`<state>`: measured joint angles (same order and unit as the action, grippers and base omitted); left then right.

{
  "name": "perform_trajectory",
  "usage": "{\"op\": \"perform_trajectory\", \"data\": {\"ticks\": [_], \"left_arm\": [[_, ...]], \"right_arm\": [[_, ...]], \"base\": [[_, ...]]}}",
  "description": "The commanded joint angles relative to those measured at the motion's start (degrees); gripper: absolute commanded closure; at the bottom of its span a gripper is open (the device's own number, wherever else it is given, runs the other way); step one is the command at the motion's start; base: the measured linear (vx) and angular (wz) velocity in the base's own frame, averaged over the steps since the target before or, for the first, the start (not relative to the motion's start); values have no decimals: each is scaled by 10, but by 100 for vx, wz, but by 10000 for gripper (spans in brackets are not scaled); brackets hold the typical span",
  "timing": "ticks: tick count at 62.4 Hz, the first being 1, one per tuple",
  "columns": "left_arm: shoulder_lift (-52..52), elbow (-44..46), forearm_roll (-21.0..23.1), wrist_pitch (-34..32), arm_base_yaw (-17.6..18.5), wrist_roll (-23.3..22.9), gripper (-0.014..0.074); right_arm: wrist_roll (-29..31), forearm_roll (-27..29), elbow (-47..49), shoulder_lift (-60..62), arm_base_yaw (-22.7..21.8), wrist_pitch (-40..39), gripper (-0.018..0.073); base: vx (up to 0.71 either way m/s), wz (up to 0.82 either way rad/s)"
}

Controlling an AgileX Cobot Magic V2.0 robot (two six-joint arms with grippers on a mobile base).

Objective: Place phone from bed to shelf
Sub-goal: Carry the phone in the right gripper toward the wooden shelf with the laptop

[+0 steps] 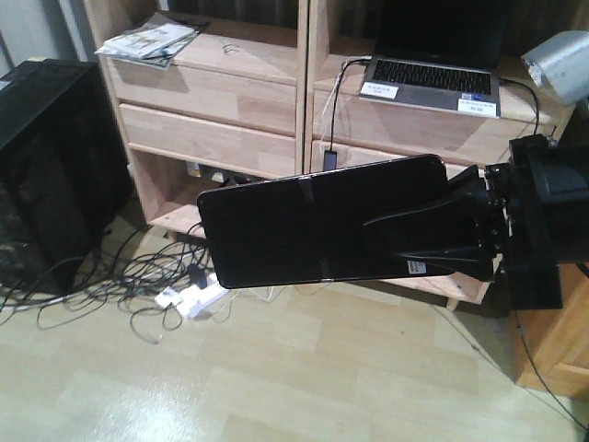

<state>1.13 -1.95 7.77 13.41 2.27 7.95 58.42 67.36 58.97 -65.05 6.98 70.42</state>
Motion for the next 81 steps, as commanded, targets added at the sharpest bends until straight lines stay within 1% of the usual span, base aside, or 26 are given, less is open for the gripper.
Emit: {"op": "perform_trajectory", "data": {"ticks": [1,81], "left_arm": [[3,-1,5,-42,0,-2,596],[3,-1,5,-42,0,-2,596]], "right_arm": [[5,54,16,13,0,34,564],[5,54,16,13,0,34,564]], "base": [[33,-9],[31,-20]]}}
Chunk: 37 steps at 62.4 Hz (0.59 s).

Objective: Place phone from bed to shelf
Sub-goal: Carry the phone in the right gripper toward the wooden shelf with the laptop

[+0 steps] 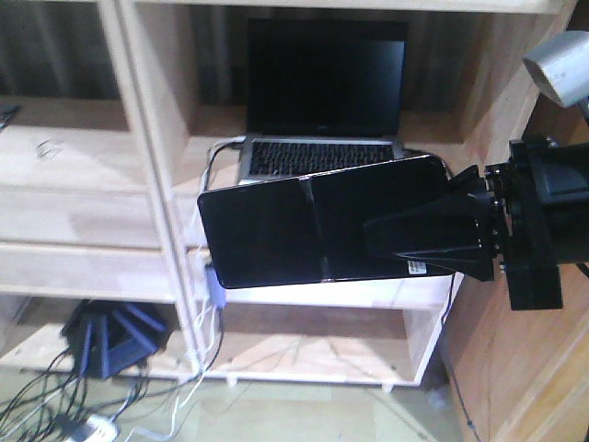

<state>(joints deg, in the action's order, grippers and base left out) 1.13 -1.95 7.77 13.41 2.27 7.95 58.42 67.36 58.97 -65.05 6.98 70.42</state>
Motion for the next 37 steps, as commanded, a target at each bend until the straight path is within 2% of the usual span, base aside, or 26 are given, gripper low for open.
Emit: {"op": "perform_trajectory", "data": {"ticks": [1,37], "left_arm": [[3,-1,5,-42,0,-2,596],[3,-1,5,-42,0,-2,596]], "right_arm": [[5,54,16,13,0,34,564],[5,54,16,13,0,34,564]], "base": [[31,-16],[28,-11]]}}
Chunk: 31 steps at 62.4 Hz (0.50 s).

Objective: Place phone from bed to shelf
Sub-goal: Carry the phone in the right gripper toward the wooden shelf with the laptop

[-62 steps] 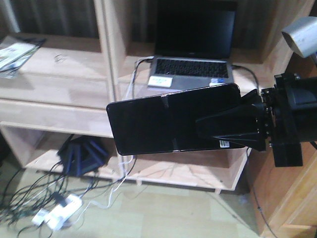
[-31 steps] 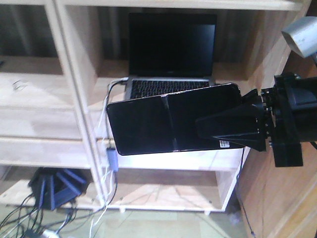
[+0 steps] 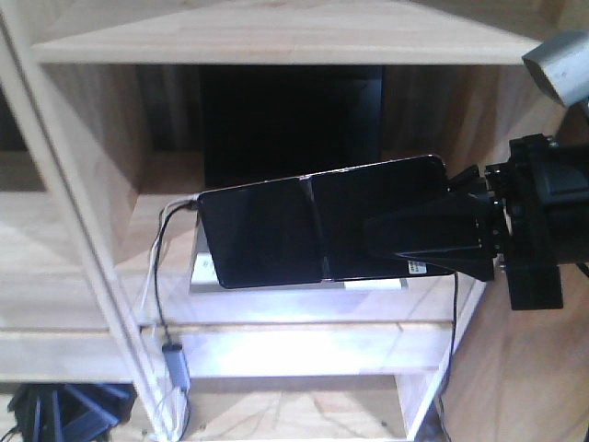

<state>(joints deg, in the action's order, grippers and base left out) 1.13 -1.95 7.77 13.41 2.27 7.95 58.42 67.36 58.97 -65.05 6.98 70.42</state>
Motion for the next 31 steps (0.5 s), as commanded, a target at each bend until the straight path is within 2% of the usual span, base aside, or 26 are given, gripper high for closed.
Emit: {"op": "perform_trajectory", "data": {"ticks": [1,31], "left_arm": [[3,-1,5,-42,0,-2,596],[3,-1,5,-42,0,-2,596]], "right_arm": [[5,54,16,13,0,34,564],[5,54,16,13,0,34,564]], "base": [[25,-5],[20,-1]]}}
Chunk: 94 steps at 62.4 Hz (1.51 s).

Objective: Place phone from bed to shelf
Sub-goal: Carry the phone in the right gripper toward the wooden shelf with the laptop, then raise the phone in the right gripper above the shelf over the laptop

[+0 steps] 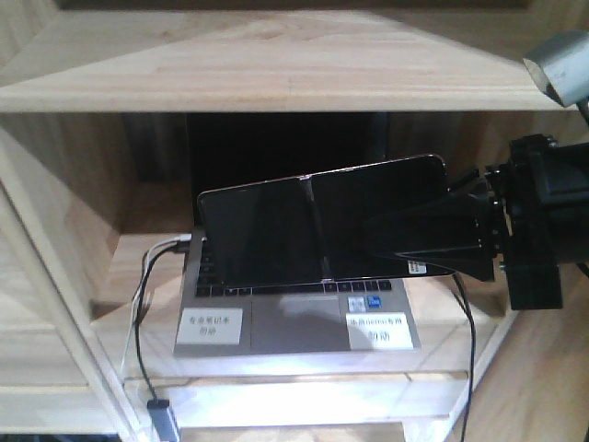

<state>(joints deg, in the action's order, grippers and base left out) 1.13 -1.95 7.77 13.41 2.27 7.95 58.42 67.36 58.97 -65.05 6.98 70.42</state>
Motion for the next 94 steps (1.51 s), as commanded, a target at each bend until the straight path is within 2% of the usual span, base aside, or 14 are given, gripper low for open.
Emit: {"op": "perform_trajectory", "data": {"ticks": [1,94], "left_arm": [[3,-1,5,-42,0,-2,596],[3,-1,5,-42,0,-2,596]], "right_arm": [[5,54,16,13,0,34,564],[5,54,16,13,0,34,564]], "base": [[15,0],[5,1]]}}
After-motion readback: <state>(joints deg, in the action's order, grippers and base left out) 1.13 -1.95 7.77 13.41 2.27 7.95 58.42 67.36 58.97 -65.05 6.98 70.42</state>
